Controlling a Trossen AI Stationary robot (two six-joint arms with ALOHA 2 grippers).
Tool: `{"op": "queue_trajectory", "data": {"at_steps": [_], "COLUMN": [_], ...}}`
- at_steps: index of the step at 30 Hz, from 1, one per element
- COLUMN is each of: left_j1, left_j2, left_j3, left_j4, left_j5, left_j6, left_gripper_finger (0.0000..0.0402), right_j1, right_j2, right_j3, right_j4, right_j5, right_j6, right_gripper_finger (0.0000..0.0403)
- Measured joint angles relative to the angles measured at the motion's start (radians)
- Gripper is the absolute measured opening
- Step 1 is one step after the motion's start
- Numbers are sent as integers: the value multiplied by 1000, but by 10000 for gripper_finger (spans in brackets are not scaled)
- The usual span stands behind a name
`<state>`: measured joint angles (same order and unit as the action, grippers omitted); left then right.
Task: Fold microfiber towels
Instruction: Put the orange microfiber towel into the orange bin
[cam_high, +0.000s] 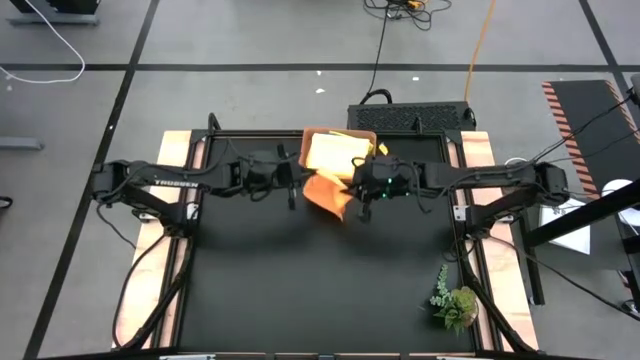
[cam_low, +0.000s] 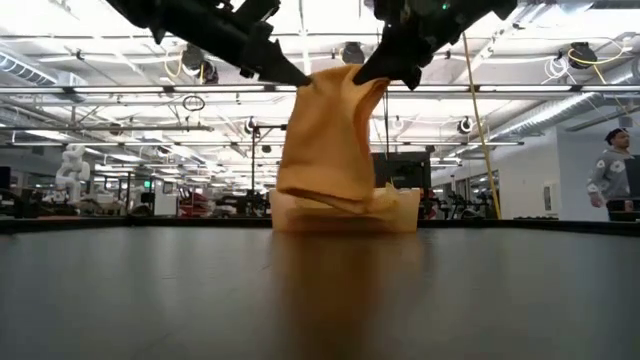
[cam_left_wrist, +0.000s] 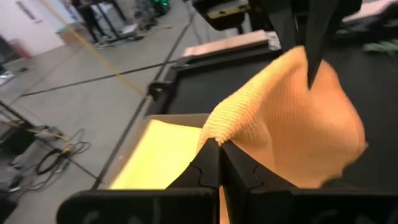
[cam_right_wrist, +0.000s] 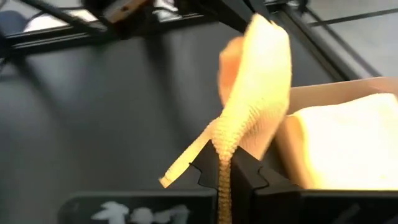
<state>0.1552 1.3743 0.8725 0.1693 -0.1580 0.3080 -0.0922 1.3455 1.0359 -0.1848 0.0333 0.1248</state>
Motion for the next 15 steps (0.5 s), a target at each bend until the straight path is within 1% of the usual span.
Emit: {"op": "queue_trajectory", "data": {"at_steps": [5,8,13,15], "left_j1": [77,115,174,202], "left_j2": [0,0,1,1], "left_j3": [37,42,42,42], "left_j4": [-20,-19,-15,-13], "left_j5": [5,33,43,67], "left_j6": [4,4,12,12], "left_gripper_finger": [3,2,2,2], "right_j1": [-108,-173,-254,-281], "right_j2": [2,7,7,7], "right_j3": [1,1,1,1], "right_j4": [4,6,35,52], "right_j5": [1,3,-7,-12], "right_j6": [-40,-50,-63,-68], "right_gripper_finger": [1,0,0,0]}}
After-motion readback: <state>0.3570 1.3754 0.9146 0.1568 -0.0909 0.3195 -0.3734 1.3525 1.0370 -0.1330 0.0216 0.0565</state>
